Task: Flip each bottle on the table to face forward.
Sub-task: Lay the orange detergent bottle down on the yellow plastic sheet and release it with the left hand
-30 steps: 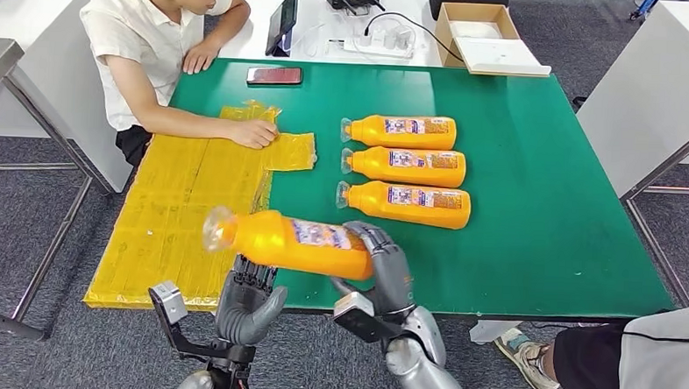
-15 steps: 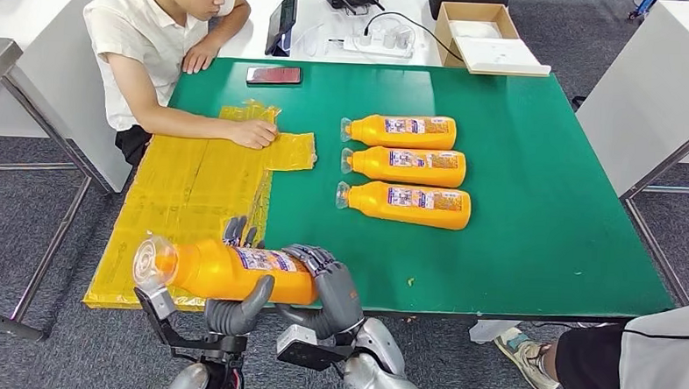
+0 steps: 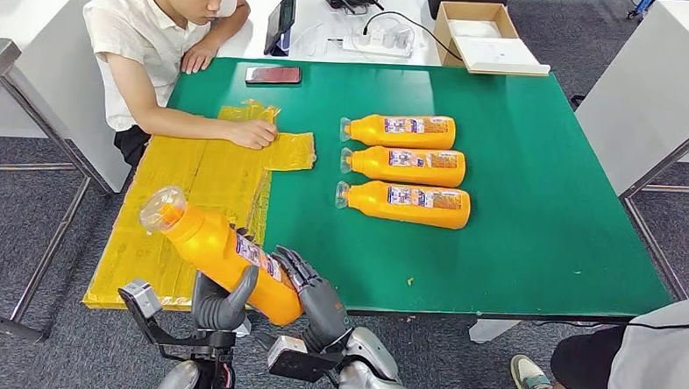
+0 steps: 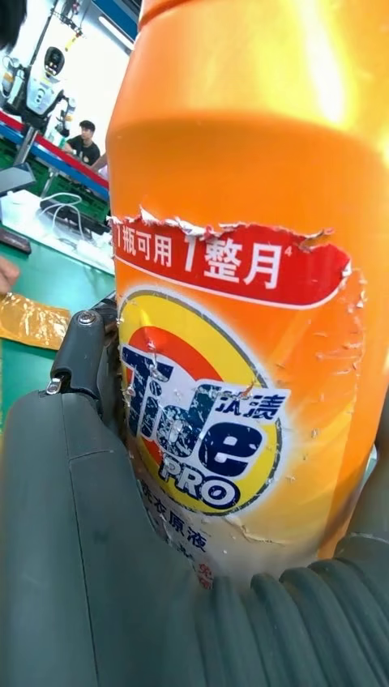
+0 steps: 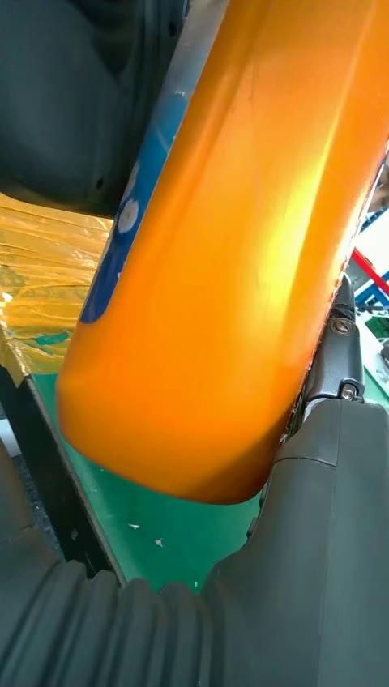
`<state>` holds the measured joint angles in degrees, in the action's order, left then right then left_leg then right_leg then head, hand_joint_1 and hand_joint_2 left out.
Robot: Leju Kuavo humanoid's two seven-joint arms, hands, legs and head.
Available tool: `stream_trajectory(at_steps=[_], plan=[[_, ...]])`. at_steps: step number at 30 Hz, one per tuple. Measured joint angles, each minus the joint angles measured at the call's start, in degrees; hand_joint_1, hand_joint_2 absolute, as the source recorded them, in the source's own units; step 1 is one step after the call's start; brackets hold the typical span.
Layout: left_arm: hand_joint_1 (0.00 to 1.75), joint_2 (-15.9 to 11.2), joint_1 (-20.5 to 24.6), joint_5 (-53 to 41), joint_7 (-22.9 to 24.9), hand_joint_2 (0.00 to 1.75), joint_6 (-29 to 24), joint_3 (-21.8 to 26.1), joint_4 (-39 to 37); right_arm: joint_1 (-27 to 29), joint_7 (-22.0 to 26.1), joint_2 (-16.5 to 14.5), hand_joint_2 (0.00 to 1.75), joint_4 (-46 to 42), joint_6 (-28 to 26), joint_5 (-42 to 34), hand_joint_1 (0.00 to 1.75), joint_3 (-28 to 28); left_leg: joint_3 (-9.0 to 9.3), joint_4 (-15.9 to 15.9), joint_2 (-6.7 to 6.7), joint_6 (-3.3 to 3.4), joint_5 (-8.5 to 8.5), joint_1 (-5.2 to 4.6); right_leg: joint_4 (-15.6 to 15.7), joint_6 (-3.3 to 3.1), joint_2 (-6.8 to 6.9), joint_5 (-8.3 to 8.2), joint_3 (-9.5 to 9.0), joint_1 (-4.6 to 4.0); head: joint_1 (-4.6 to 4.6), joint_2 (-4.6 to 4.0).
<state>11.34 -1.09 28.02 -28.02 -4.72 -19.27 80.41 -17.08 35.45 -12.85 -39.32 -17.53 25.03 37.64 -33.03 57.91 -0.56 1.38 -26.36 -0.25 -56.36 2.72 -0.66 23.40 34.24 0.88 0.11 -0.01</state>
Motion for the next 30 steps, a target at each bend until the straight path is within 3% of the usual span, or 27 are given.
stream_trajectory(at_steps=[8, 13, 17, 22, 25, 28, 30], plan=[[1.75, 0.0, 0.0, 0.2, 0.2, 1.75, -0.1, 0.5, 0.0, 0.3, 1.3, 0.1, 0.00, 0.2, -0.7, -1.1, 0.00, 0.5, 0.00, 0.0, -0.02, 0.00, 0.00, -0.01, 0.0, 0.00, 0.00, 0.00, 0.00, 0.00, 0.00, -0.01], [1.75, -0.3, 1.1, -1.8, 2.3, 1.75, -5.0, 0.9, -0.3, 3.9, 2.7, 1.7, 0.00, -2.6, -7.6, -3.4, 0.00, -0.4, -0.03, 0.0, -0.05, 0.00, -0.01, 0.00, 0.0, 0.00, 0.01, 0.00, 0.01, 0.00, 0.00, 0.00], [1.75, -2.5, 3.3, -10.1, 1.8, 1.75, -12.2, 2.5, -2.2, 8.4, 2.7, 4.3, 0.00, -8.4, -13.3, -4.4, 0.00, -3.8, -0.06, 0.0, -0.07, -0.01, -0.02, 0.00, 0.0, 0.00, 0.01, 0.00, 0.01, 0.00, 0.00, 0.01], [1.75, -5.6, 4.2, -16.3, 2.4, 1.75, -14.2, 6.4, -4.5, 12.1, 2.7, 7.1, 0.00, -15.3, -17.4, -4.4, 0.00, -10.6, -0.04, 0.0, -0.04, -0.01, -0.01, 0.00, 0.0, 0.00, 0.01, 0.00, 0.01, 0.00, 0.02, 0.00], [1.75, -7.5, 5.0, -27.6, 3.0, 1.75, -20.1, 8.6, -6.0, 15.1, 2.7, 8.0, 0.00, -19.9, -18.3, -4.1, 0.00, -15.0, -0.05, 0.0, -0.09, -0.01, -0.01, 0.00, 0.0, 0.00, 0.02, 0.00, 0.02, -0.01, 0.01, 0.01], [1.75, -9.5, 8.0, -47.7, 5.3, 1.75, -30.7, 10.4, -10.0, 17.5, 2.7, 8.0, 0.00, -23.9, -18.8, -3.5, 0.00, -19.6, -0.07, 0.0, -0.09, -0.01, 0.00, 0.01, 0.0, 0.00, 0.02, 0.00, 0.03, -0.01, 0.00, 0.01], [1.75, -10.4, 10.7, -60.8, 8.1, 1.75, -33.9, 11.5, -13.6, 18.5, 2.7, 7.6, 0.00, -25.9, -18.8, -3.2, 0.00, -22.0, -0.06, 0.0, -0.11, -0.01, 0.01, 0.01, 0.0, 0.00, 0.02, 0.00, 0.02, -0.01, 0.01, 0.01]])
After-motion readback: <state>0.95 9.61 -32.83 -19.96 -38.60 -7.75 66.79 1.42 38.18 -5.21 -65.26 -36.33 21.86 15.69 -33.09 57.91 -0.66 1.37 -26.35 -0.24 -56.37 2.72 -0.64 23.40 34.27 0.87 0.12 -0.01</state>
